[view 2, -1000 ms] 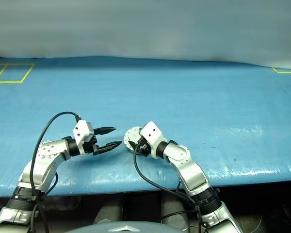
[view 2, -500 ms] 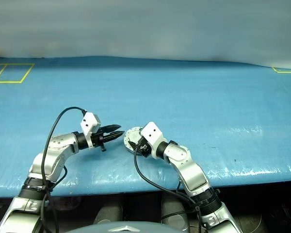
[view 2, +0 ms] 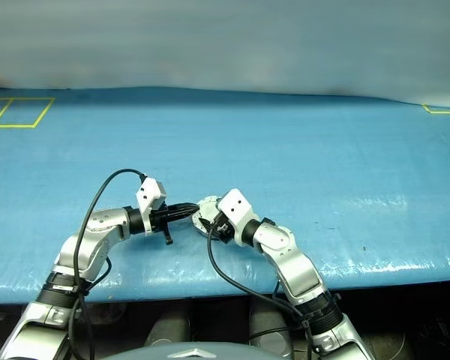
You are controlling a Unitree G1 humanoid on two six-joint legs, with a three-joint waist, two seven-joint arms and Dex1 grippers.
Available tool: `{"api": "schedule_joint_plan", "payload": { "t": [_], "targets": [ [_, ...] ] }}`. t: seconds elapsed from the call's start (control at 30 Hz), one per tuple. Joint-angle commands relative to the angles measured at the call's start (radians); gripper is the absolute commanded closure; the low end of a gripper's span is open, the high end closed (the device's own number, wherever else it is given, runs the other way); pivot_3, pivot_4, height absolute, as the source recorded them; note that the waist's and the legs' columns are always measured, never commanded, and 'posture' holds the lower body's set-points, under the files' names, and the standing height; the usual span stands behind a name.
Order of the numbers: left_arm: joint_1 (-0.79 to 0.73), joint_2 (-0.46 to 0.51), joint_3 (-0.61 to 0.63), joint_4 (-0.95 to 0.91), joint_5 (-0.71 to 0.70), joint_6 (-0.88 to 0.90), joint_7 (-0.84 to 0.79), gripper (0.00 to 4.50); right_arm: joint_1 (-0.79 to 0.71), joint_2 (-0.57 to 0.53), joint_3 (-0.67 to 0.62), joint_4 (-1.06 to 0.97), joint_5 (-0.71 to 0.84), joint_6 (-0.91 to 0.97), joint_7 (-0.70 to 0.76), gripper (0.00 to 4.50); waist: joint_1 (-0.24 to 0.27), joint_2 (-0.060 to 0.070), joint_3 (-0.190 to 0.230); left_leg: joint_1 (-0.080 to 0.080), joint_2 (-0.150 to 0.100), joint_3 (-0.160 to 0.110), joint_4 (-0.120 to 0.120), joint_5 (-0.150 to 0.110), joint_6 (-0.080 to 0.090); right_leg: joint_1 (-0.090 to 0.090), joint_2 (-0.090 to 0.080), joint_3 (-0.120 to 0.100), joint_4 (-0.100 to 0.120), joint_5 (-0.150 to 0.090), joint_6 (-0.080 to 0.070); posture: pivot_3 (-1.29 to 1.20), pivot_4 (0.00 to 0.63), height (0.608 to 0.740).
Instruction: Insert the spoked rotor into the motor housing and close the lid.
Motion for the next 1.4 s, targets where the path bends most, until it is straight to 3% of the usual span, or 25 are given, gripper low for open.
{"api": "schedule_joint_plan", "payload": {
  "t": [0.03, 0.23, 0.3, 0.4, 0.5, 0.77, 1.0, 1.4],
  "targets": [
    [0.014, 0.007, -0.022, -0.037, 0.002, 0.011, -0.018, 4.46, 0.012, -0.018, 0.001, 0.028, -0.011, 0.042, 0.004, 1.48, 0.000, 0.000, -0.001, 0.000, 0.000, 0.000, 0.000, 0.000, 0.000, 0.000, 0.000, 0.000, 0.000, 0.000, 0.000, 0.00, 0.150, 0.740],
    [0.036, -0.003, -0.030, -0.033, 0.019, -0.005, -0.004, 4.46, 0.016, -0.036, -0.007, 0.013, 0.010, 0.064, 0.027, 1.48, 0.004, 0.001, -0.002, 0.000, 0.000, 0.000, 0.000, 0.000, 0.000, 0.000, 0.000, 0.000, -0.001, 0.000, 0.000, 0.00, 0.150, 0.740],
    [0.040, -0.006, -0.033, -0.036, 0.021, -0.008, 0.000, 4.50, 0.018, -0.038, -0.011, -0.002, 0.025, 0.072, 0.041, 0.77, 0.004, 0.000, -0.003, 0.000, -0.001, 0.000, -0.001, 0.000, 0.000, 0.000, -0.001, 0.000, -0.001, 0.000, 0.000, 0.00, 0.150, 0.740],
    [0.039, -0.010, -0.031, -0.034, 0.021, -0.012, 0.007, 4.50, 0.026, -0.048, -0.012, -0.051, 0.038, 0.059, 0.059, 0.03, 0.005, 0.000, -0.003, 0.000, -0.001, 0.000, -0.001, 0.000, 0.000, 0.000, -0.001, 0.000, -0.002, 0.000, 0.000, 0.00, 0.150, 0.740],
    [0.029, -0.015, -0.020, -0.019, 0.019, -0.018, 0.021, 4.50, 0.036, -0.048, -0.039, -0.115, 0.042, 0.051, 0.038, 0.03, 0.008, 0.000, -0.003, 0.000, -0.001, 0.000, -0.001, 0.000, 0.000, 0.000, -0.001, 0.000, -0.002, 0.000, 0.000, 0.00, 0.150, 0.740],
    [0.025, -0.020, -0.022, 0.001, 0.022, -0.039, 0.020, 4.50, 0.118, 0.040, -0.305, -0.295, 0.374, 0.299, -0.002, 0.03, 0.014, 0.001, -0.002, -0.002, -0.001, -0.001, -0.001, 0.000, 0.000, -0.002, -0.001, 0.000, -0.001, 0.000, 0.000, 0.00, 0.150, 0.740],
    [0.016, -0.028, -0.029, 0.016, 0.025, -0.056, 0.017, 4.50, 0.170, 0.098, -0.464, -0.220, 0.560, 0.530, -0.083, 0.03, 0.017, 0.002, -0.002, -0.003, 0.000, 0.000, -0.002, 0.000, 0.000, -0.002, -0.001, -0.001, -0.002, 0.000, 0.000, 0.00, 0.150, 0.740],
    [0.009, -0.025, -0.032, 0.024, 0.034, -0.079, 0.020, 4.50, 0.117, 0.255, -0.570, -0.037, 0.743, 0.614, -0.172, 0.03, 0.017, 0.003, -0.001, -0.003, 0.000, 0.000, -0.002, 0.000, 0.000, -0.003, -0.001, -0.001, -0.002, 0.000, 0.000, 0.00, 0.150, 0.740]
  ]
}}
